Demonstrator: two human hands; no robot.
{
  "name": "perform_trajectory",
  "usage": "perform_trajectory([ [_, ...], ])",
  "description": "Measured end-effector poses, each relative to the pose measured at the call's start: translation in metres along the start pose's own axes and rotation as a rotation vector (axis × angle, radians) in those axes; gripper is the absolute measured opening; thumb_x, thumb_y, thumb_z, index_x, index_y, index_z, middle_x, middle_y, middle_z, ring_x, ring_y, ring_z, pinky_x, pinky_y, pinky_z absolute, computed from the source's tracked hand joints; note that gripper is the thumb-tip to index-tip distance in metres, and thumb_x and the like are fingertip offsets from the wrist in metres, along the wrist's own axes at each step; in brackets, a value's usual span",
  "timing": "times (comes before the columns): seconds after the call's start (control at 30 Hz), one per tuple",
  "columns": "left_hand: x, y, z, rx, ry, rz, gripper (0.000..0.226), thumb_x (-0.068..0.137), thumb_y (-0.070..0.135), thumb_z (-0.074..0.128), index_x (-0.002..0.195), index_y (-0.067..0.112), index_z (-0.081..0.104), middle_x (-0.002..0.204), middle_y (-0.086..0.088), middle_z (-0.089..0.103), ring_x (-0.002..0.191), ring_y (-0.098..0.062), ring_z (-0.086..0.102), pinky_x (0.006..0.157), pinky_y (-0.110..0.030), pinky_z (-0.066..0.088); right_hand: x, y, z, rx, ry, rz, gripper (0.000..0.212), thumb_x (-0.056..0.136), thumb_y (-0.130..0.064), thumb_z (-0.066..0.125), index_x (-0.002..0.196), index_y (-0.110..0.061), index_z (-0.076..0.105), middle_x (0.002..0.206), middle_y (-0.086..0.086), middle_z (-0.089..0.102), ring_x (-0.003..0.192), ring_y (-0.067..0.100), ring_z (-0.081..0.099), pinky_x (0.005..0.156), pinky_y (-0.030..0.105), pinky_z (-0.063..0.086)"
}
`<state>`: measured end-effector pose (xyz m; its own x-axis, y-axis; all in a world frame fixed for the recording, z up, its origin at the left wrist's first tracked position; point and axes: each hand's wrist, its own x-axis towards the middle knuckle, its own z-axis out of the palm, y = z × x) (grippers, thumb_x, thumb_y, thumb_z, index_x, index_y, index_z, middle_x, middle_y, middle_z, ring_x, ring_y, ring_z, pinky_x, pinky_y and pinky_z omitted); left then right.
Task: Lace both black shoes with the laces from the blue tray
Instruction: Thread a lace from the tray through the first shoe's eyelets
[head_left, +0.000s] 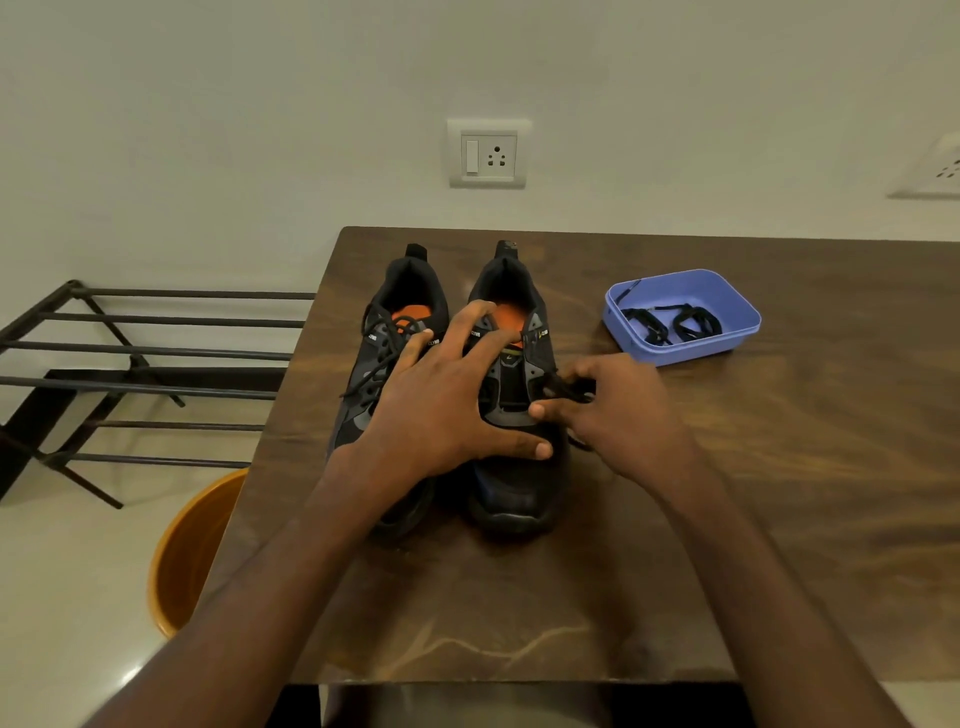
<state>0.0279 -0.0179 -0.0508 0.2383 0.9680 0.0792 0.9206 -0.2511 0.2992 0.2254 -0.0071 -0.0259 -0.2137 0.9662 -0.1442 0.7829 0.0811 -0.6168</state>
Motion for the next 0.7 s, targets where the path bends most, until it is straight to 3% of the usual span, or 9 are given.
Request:
perform_trajectory([
  [0.13, 0.0, 0.001, -0.001, -0.002, 0.003, -0.005, 0.12, 0.06, 0.096, 0.06, 0.16, 0.043, 0.02, 0.17, 0.013, -0.004, 0.156, -0.017, 0.02, 0.128, -0.047, 0.002, -0.001, -0.002, -0.004, -0.06, -0.05, 0.009, 0.01, 0.09, -0.029, 0.078, 0.082, -0.026, 0.073, 0.079, -0.007, 0.07, 0.08, 0.009, 0.065, 0.07, 0.03, 0.054],
  [0.2, 0.0, 0.0, -0.001, -0.011, -0.006, -0.002, 0.12, 0.06, 0.095, 0.061, 0.16, 0.043, 0.019, 0.17, 0.014, -0.005, 0.156, -0.017, 0.018, 0.128, -0.047, 0.002, -0.003, 0.003, -0.004, 0.137, -0.016, 0.031, 0.009, 0.094, -0.024, 0.074, 0.085, -0.024, 0.077, 0.08, -0.005, 0.073, 0.081, 0.009, 0.067, 0.067, 0.027, 0.052],
  [0.27, 0.0, 0.0, -0.002, -0.019, -0.019, -0.006, 0.12, 0.06, 0.094, 0.063, 0.16, 0.044, 0.018, 0.17, 0.015, -0.005, 0.156, -0.018, 0.018, 0.128, -0.048, 0.001, -0.006, 0.005, -0.004, 0.526, 0.018, 0.078, 0.011, 0.098, -0.02, 0.067, 0.095, -0.021, 0.077, 0.089, -0.007, 0.077, 0.084, 0.001, 0.068, 0.073, 0.021, 0.05],
  [0.4, 0.001, 0.0, -0.003, -0.03, -0.025, -0.01, 0.122, 0.059, 0.094, 0.064, 0.16, 0.044, 0.016, 0.17, 0.016, -0.006, 0.156, -0.018, 0.016, 0.127, -0.046, -0.002, -0.002, 0.009, -0.023, 1.719, 0.032, -0.056, 0.018, 0.103, -0.029, 0.054, 0.108, -0.017, 0.065, 0.107, -0.001, 0.072, 0.109, 0.018, 0.067, 0.096, 0.04, 0.051],
  [0.43, 0.001, 0.0, -0.003, -0.031, -0.023, -0.008, 0.123, 0.059, 0.094, 0.063, 0.16, 0.044, 0.016, 0.17, 0.017, -0.006, 0.157, -0.017, 0.016, 0.127, -0.046, -0.002, -0.001, 0.011, -0.028, 1.896, 0.042, -0.101, 0.018, 0.103, -0.031, 0.053, 0.107, -0.017, 0.063, 0.105, 0.0, 0.071, 0.106, 0.019, 0.068, 0.096, 0.041, 0.054],
  [0.47, 0.001, 0.0, -0.002, -0.032, -0.023, -0.009, 0.123, 0.059, 0.095, 0.063, 0.16, 0.044, 0.015, 0.169, 0.017, -0.007, 0.157, -0.017, 0.015, 0.127, -0.046, -0.002, -0.002, 0.012, -0.03, 1.909, 0.084, -0.116, 0.016, 0.103, -0.031, 0.054, 0.104, -0.017, 0.062, 0.098, 0.0, 0.07, 0.095, 0.017, 0.07, 0.089, 0.039, 0.058],
  [0.5, 0.001, 0.0, -0.002, -0.032, -0.026, -0.01, 0.122, 0.059, 0.095, 0.063, 0.16, 0.045, 0.015, 0.169, 0.018, -0.007, 0.157, -0.016, 0.015, 0.127, -0.046, -0.002, -0.002, 0.012, -0.03, 1.763, 0.154, -0.077, 0.014, 0.102, -0.028, 0.056, 0.101, -0.017, 0.062, 0.088, -0.001, 0.067, 0.079, 0.013, 0.068, 0.079, 0.035, 0.06],
  [0.57, 0.002, 0.0, -0.001, -0.028, -0.024, -0.009, 0.122, 0.059, 0.096, 0.062, 0.16, 0.045, 0.016, 0.169, 0.017, -0.007, 0.156, -0.017, 0.017, 0.126, -0.046, -0.002, -0.003, 0.011, -0.023, 1.226, 0.246, 0.058, 0.011, 0.1, -0.024, 0.062, 0.1, -0.014, 0.067, 0.077, -0.002, 0.064, 0.062, 0.008, 0.058, 0.067, 0.029, 0.056],
  [0.7, 0.001, 0.0, 0.0, -0.025, -0.018, -0.009, 0.121, 0.059, 0.095, 0.063, 0.159, 0.045, 0.017, 0.169, 0.016, -0.006, 0.156, -0.02, 0.019, 0.128, -0.049, 0.0, 0.003, 0.018, -0.005, 0.406, 0.226, 0.146, 0.006, 0.096, -0.022, 0.071, 0.102, -0.021, 0.072, 0.087, -0.005, 0.07, 0.079, 0.008, 0.065, 0.071, 0.027, 0.051],
])
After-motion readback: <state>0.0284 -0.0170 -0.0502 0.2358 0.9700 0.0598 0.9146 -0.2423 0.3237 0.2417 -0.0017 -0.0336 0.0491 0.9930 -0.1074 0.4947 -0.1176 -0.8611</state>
